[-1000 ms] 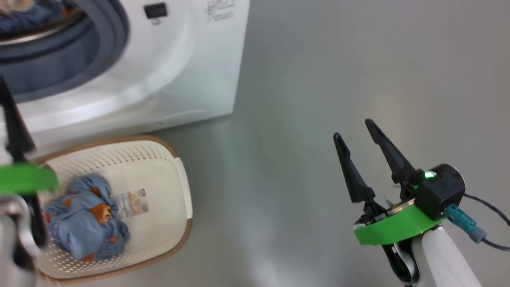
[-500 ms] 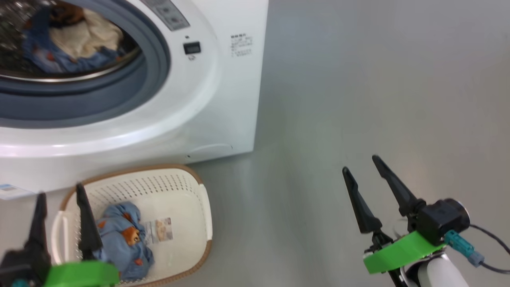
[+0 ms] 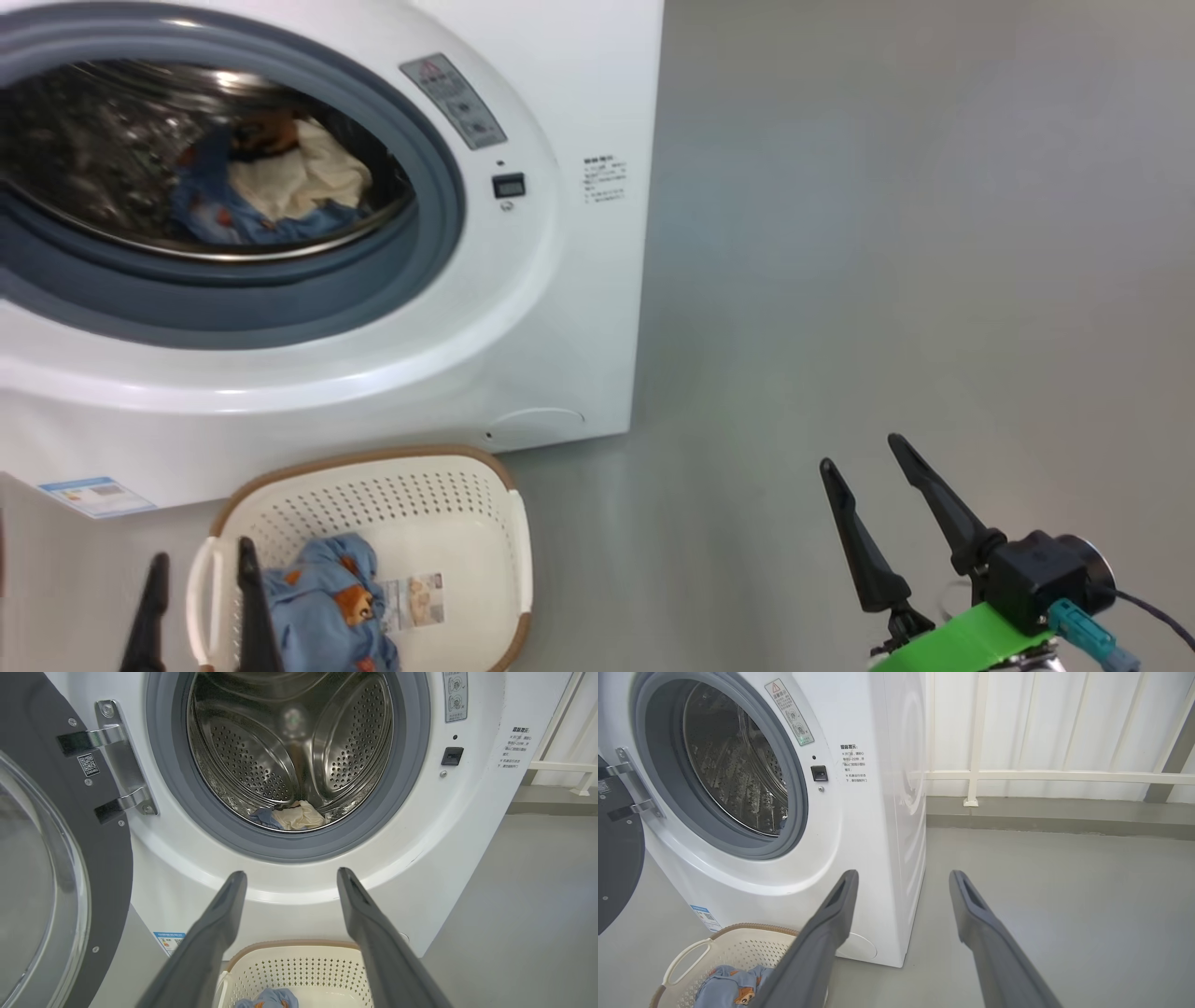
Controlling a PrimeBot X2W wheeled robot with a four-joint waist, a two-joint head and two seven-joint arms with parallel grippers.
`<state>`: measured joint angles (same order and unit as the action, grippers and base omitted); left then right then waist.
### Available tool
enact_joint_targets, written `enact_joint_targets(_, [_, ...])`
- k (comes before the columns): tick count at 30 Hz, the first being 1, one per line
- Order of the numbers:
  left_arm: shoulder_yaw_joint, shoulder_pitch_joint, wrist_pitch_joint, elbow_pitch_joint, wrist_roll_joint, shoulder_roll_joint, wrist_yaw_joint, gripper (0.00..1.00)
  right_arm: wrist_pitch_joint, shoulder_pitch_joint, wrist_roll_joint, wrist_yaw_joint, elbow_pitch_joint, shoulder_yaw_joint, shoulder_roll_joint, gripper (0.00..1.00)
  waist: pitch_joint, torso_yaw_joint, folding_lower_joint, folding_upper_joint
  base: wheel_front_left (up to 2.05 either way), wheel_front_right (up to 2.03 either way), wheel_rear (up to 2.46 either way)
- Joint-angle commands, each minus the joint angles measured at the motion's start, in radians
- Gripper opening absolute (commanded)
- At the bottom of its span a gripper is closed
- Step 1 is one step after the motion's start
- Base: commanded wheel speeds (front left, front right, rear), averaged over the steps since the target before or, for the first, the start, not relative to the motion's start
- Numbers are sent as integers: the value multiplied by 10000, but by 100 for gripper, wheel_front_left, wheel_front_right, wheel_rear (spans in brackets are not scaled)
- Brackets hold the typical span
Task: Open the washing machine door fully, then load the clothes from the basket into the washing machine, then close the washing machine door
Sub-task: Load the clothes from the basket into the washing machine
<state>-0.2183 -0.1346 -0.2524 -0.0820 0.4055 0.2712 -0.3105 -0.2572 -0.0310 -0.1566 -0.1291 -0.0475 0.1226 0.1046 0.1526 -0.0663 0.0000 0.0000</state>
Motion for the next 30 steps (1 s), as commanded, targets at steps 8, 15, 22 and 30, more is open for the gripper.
enact_joint_targets(8, [347, -169, -92, 94, -289, -181, 414, 100, -46, 423, 283, -16, 339, 224, 55, 100, -811, 396, 0, 0, 0, 0, 0])
enact_joint_targets(15, [421, -350, -93, 216, -350, -298, 614, 100, -22, 675, 328, -16, 347, 170, 15, 100, -1259, 502, 0, 0, 0, 0, 0])
enact_joint_targets(22, [468, -408, -93, 292, -438, -331, 678, 100, 72, 853, 386, -16, 435, 120, -59, 100, -1496, 606, 0, 0, 0, 0, 0])
enact_joint_targets(30, [519, -451, -93, 275, -493, -379, 707, 100, 87, 916, 369, -16, 437, 168, -96, 100, -1546, 598, 0, 0, 0, 0, 0])
